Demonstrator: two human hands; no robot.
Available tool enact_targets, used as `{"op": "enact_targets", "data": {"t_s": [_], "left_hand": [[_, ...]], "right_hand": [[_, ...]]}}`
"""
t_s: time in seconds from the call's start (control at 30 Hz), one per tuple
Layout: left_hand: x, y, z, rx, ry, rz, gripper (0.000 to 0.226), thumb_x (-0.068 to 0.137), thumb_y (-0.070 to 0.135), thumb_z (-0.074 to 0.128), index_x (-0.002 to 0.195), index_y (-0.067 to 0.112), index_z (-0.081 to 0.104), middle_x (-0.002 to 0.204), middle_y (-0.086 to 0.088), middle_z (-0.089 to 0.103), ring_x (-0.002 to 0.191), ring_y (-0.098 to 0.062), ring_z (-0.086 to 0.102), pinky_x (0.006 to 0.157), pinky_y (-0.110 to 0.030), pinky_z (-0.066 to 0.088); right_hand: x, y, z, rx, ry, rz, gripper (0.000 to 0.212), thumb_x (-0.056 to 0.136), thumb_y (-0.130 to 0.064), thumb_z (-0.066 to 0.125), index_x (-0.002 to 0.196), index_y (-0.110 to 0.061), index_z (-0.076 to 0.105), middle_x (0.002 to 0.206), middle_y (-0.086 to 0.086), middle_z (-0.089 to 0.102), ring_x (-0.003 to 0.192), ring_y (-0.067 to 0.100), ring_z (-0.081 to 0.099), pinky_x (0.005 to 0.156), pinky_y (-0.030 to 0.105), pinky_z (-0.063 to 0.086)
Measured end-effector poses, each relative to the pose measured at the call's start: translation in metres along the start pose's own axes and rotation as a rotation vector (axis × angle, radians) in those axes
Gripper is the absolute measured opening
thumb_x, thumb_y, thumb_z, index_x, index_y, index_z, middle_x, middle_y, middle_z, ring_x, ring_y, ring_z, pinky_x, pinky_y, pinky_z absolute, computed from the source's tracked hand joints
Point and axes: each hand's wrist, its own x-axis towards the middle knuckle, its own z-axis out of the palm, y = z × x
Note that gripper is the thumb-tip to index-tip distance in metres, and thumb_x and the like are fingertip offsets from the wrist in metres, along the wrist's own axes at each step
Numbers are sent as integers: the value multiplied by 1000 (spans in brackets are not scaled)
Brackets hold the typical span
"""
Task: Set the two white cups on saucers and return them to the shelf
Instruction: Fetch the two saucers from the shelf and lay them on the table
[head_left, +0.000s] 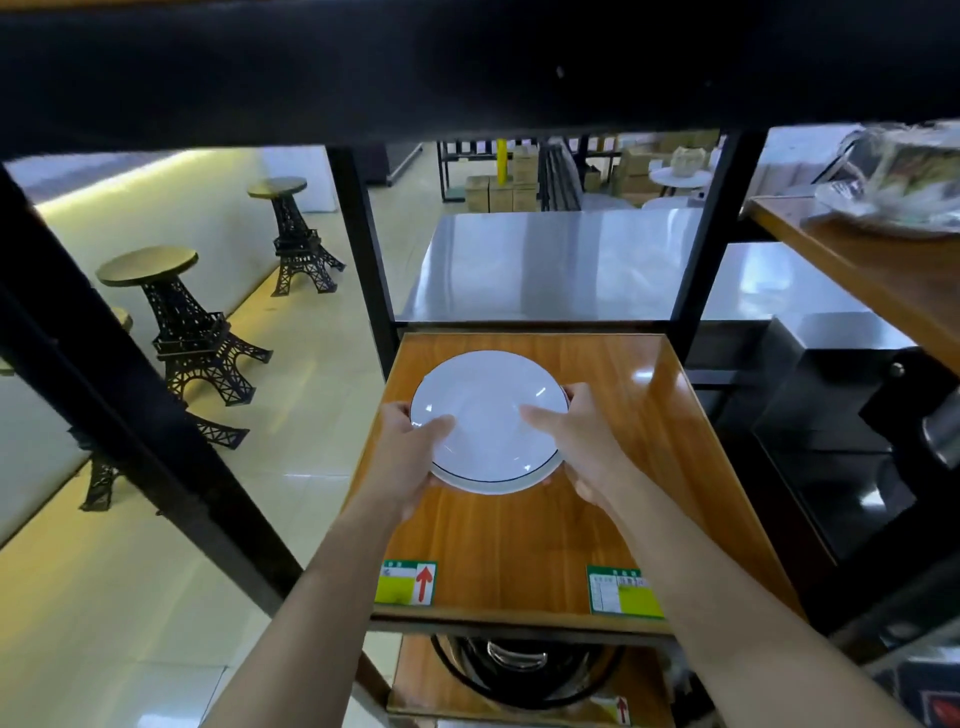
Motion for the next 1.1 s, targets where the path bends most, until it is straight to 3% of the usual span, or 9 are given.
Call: {"op": "enact_targets", "data": {"t_s": [0.1,0.23,0.4,0.5,0.57,0.67,0.8,0.97,1.1], "left_hand": [[-17,-4,-1,-5,-27,12,25,86,14,60,93,27,39,103,-3,55,91,-24,60,50,-30,56],[-46,-6,-2,-54,-83,19,25,86,12,60,98,22,41,103,-2,56,92,-22,59,62,-35,56],[-96,-8,-5,0,-179,13,29,87,16,59,108,18,39,98,0,56,84,-19,57,59,-35,51],[-130,-11,-8,-41,-263,-7,25,87,12,59,102,21,41,99,3,56,91,-21,57,75,-44,51],[-154,-17,-6,-44,-302,3,24,87,9,59,95,23,41,98,3,57,86,-18,59,67,-38,54],[-190,-24,7,-6,-400,-35,31,87,11,59,110,17,38,103,0,56,86,-16,59,50,-25,52],[-237,-35,49,54,-573,-68,34,88,11,58,112,20,36,106,2,55,93,-18,57,59,-29,49],[-313,-50,107,130,-774,-58,26,88,12,58,99,26,39,105,1,56,89,-19,59,52,-26,51],[-387,-70,153,237,-940,-47,35,89,12,57,115,19,35,118,-13,54,102,-32,59,70,-47,56]], "right_hand": [[-23,5,-3,29,36,-23,38,80,-22,67,106,-22,39,100,1,56,89,19,61,43,21,48],[-63,9,-6,24,104,-43,39,80,-24,66,107,-22,39,105,5,57,93,24,62,36,19,44],[-128,15,-13,56,223,-119,33,80,-19,67,100,-23,41,101,-2,57,90,14,57,61,26,47],[-173,26,-14,100,305,-135,31,80,-16,66,95,-25,41,97,-6,57,88,12,56,63,27,47],[-205,33,-17,123,359,-116,31,81,-16,65,98,-24,41,97,-5,56,86,11,57,57,25,50],[-255,42,-33,112,478,-82,29,84,-19,63,100,-24,40,96,-5,54,87,14,55,57,25,49],[-325,55,-70,149,669,-92,29,83,-14,63,99,-21,40,94,-5,53,92,19,54,68,30,49],[-414,74,-119,229,876,-108,27,83,-10,64,87,-25,42,92,-6,56,80,11,57,45,16,47],[-496,97,-161,244,1072,-96,28,79,-7,66,96,-15,45,98,2,58,90,24,60,77,38,51]]}}
